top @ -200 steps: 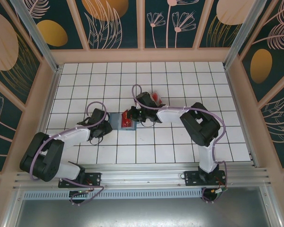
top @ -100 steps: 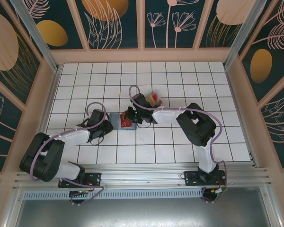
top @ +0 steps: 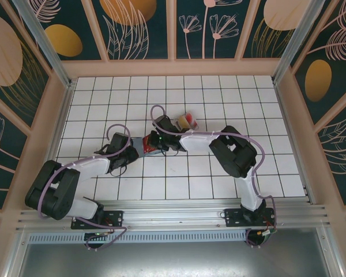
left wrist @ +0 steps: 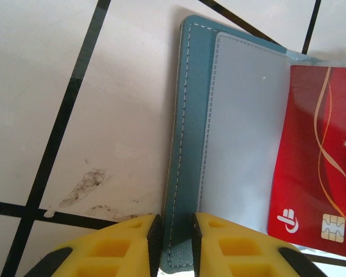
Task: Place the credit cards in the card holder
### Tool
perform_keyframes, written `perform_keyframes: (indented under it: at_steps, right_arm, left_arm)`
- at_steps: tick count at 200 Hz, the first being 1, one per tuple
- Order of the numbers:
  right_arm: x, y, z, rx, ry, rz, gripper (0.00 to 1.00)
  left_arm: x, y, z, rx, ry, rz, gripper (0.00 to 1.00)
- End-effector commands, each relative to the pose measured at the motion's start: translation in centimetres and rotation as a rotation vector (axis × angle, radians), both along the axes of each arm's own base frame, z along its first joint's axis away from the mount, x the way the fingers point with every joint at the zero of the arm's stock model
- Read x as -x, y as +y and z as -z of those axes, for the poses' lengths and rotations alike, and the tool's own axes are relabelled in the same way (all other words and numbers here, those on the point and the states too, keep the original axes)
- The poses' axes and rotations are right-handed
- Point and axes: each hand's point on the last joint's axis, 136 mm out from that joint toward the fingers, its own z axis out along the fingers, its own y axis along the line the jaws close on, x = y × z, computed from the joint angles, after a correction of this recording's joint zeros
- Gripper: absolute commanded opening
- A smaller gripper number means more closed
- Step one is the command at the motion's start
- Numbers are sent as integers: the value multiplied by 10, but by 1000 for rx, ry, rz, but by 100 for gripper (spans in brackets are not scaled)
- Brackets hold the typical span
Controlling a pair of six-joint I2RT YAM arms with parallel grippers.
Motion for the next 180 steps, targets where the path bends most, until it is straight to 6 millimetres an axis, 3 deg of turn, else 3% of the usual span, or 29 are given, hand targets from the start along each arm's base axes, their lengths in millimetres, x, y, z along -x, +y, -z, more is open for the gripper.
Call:
perform_keyframes:
  at_steps: [1,38,75,119,180]
  right_arm:
    - [17,-21,31,148,13,-42,0]
    - [9,-40,24,205,-54,-58,0]
    - [7,-42,8,197,-99,-81,0]
    - [-4,-51,-10,246,-170,-51,0]
    - [-9,-46,14,266,-144,-28,0]
  left_arm:
    - [5,-7,12,-18,50,54,25]
    - [-4,3,15,-112,79,45,25]
    - [-5,8,29,-169,117,38,22]
    - [4,2,43,-112,151,39,20]
    - [7,-5,43,-64,150,43,18]
